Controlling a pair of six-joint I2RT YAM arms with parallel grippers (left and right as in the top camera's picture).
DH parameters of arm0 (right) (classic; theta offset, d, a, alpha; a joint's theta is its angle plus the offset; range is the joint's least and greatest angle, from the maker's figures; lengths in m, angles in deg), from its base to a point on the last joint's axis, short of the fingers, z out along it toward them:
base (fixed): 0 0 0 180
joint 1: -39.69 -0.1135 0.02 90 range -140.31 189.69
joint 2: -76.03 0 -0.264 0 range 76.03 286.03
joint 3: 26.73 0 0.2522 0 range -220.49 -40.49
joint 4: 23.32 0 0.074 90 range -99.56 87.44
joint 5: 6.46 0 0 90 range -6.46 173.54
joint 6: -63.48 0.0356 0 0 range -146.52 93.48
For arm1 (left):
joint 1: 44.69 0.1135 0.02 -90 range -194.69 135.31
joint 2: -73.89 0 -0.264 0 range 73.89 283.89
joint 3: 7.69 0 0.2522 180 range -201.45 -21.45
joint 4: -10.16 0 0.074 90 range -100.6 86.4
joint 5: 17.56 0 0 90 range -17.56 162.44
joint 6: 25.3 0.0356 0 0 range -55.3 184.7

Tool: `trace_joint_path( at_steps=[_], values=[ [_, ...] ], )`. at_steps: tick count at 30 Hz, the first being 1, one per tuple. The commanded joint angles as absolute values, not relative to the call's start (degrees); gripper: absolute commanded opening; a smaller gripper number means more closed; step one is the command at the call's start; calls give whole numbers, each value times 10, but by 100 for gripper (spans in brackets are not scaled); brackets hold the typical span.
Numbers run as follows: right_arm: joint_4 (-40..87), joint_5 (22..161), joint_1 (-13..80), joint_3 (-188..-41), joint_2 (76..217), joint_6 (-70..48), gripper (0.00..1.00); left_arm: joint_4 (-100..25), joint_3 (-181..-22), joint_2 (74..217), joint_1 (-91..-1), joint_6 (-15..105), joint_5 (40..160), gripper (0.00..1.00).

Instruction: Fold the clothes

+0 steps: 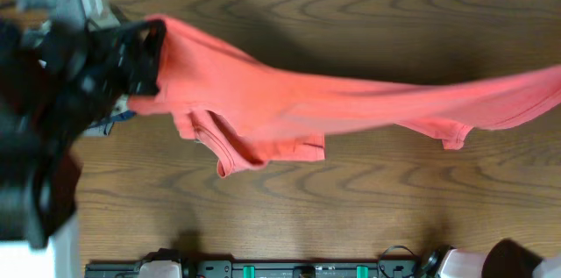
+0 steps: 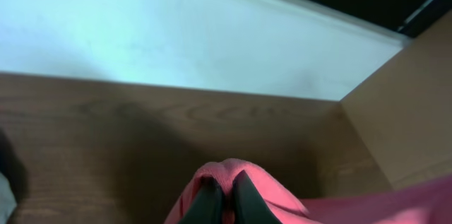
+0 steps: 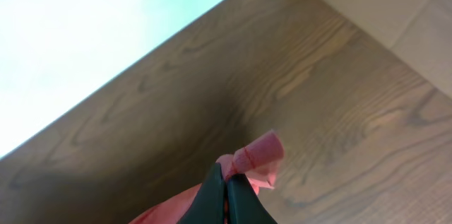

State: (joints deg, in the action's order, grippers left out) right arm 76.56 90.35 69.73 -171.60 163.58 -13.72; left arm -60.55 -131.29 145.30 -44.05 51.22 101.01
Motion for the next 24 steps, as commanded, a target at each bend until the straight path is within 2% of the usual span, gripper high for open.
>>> trace_joint_path(
  at_steps=[1, 8, 12, 16, 20, 24],
  values=[
    [752, 911, 667, -1718, 1693, -165, 1, -587, -1309, 1543, -438, 512, 1011, 6],
    [657, 911, 597, -1718, 1824, -178, 1, -449, -1309, 1698, -438, 522, 1009, 6],
    [519, 933, 576, -1719, 1887, -137, 1, -307, -1312, 1768, -438, 505, 994, 6],
    [341, 953, 569, -1724, 1891, -103, 1, -195, -1351, 1801, -433, 453, 974, 6],
    [238, 943, 593, -1784, 1874, -19, 1, -167, -1458, 1808, -419, 450, 935, 6],
    [249, 943, 631, -1867, 1869, -9, 1, -174, -1569, 1808, -402, 469, 926, 6]
  ],
)
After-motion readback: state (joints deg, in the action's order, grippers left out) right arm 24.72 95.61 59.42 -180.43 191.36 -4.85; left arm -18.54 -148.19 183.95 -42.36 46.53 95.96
